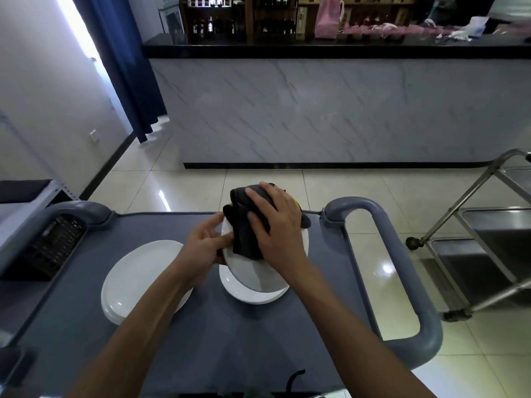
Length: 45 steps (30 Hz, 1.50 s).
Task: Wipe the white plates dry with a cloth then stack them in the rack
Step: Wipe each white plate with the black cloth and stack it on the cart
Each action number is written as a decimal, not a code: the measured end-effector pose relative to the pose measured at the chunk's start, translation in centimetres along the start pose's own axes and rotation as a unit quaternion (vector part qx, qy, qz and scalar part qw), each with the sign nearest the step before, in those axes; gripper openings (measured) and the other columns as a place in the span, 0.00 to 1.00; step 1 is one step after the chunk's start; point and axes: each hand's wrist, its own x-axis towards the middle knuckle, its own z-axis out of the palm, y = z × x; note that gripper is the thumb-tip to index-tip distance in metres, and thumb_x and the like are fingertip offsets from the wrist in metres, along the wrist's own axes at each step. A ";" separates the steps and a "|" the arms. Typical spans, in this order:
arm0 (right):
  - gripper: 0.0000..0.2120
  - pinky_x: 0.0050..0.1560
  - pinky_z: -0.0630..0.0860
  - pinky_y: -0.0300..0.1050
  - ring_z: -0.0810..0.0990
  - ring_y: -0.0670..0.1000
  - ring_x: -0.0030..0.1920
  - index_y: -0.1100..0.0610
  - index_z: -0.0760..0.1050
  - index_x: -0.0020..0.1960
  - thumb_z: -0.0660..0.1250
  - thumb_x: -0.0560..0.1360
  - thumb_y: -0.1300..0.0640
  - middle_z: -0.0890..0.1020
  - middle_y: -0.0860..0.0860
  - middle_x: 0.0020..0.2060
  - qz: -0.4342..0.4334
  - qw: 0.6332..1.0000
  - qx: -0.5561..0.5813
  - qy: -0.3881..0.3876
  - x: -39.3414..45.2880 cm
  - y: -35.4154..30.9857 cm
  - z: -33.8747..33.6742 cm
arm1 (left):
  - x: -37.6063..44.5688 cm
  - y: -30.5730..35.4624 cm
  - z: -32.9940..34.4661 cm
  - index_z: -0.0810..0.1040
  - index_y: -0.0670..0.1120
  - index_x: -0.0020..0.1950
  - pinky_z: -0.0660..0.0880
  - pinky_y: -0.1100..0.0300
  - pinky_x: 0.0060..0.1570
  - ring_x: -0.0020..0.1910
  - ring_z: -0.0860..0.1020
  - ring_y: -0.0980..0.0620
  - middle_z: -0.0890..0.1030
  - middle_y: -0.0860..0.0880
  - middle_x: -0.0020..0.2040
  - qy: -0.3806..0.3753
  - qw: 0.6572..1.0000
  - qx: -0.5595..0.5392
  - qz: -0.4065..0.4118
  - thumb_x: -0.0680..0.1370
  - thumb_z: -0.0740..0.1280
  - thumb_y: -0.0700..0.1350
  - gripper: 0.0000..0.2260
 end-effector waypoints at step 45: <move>0.29 0.71 0.65 0.33 0.65 0.41 0.73 0.45 0.65 0.75 0.71 0.77 0.55 0.67 0.41 0.72 0.235 0.917 0.285 0.149 -1.3 -4.0 1.8 | 0.9 3.0 0.1 0.72 0.45 0.69 0.83 0.49 0.48 0.57 0.80 0.41 0.81 0.42 0.62 0.202 0.935 -0.281 0.077 0.83 0.59 0.37 0.15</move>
